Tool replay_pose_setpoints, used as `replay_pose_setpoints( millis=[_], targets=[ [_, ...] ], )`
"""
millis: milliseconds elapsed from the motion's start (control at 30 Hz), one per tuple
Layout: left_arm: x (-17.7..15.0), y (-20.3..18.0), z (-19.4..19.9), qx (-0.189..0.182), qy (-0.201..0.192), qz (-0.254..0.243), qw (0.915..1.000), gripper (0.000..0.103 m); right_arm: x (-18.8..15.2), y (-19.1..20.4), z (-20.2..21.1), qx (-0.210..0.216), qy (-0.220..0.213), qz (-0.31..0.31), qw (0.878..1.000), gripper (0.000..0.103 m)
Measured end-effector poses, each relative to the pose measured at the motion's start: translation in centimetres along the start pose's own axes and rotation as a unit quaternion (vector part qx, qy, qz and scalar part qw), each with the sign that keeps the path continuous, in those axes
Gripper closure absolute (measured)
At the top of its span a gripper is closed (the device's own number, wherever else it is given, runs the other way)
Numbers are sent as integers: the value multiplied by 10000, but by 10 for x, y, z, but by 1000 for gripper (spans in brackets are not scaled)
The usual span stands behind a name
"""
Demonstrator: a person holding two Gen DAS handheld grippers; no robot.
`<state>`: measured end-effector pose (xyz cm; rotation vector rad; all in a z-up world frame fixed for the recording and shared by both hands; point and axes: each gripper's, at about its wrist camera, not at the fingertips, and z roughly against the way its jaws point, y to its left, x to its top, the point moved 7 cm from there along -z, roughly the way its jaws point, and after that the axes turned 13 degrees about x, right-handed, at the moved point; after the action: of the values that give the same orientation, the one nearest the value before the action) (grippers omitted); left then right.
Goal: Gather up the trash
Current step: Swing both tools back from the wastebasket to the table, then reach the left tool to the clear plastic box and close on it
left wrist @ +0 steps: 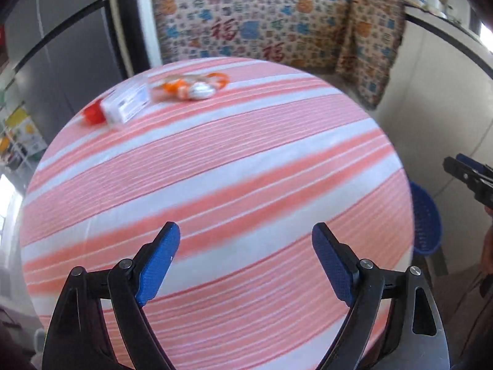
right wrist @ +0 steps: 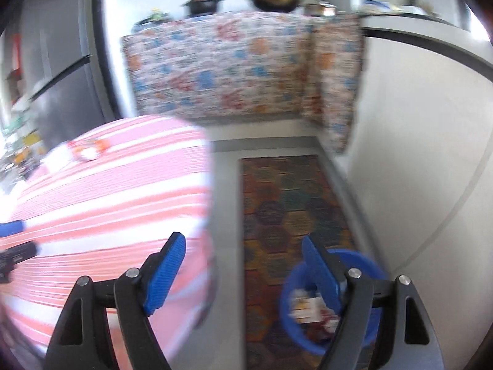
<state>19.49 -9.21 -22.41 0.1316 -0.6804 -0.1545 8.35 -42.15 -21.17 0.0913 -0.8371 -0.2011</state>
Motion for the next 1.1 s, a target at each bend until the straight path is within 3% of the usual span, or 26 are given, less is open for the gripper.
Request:
replay_pose_setpoints(
  millis=[200,400,600,700,800,1100],
  targets=[
    [-11,73,-50,429,344,458,9974,15,-6,125,-66,1010,752,335,9915,23],
    [0,109,-77,539,284,602,9963,8,-8,204,-131,1049,1234,870,9830,23],
    [7,117,-89,590,279,646,9958,2,5,224,-174,752,1221,1066,9839,22],
    [7,117,-91,578,295,647,9958,1,13,221,-183,722,1162,1041,9851,17],
    [7,116,-91,586,294,650,9957,1,16,218,-188,688,1146,985,9861,12],
    [7,117,-91,547,345,623,9960,1,17,218,-190,685,1147,983,9861,11]
  ],
)
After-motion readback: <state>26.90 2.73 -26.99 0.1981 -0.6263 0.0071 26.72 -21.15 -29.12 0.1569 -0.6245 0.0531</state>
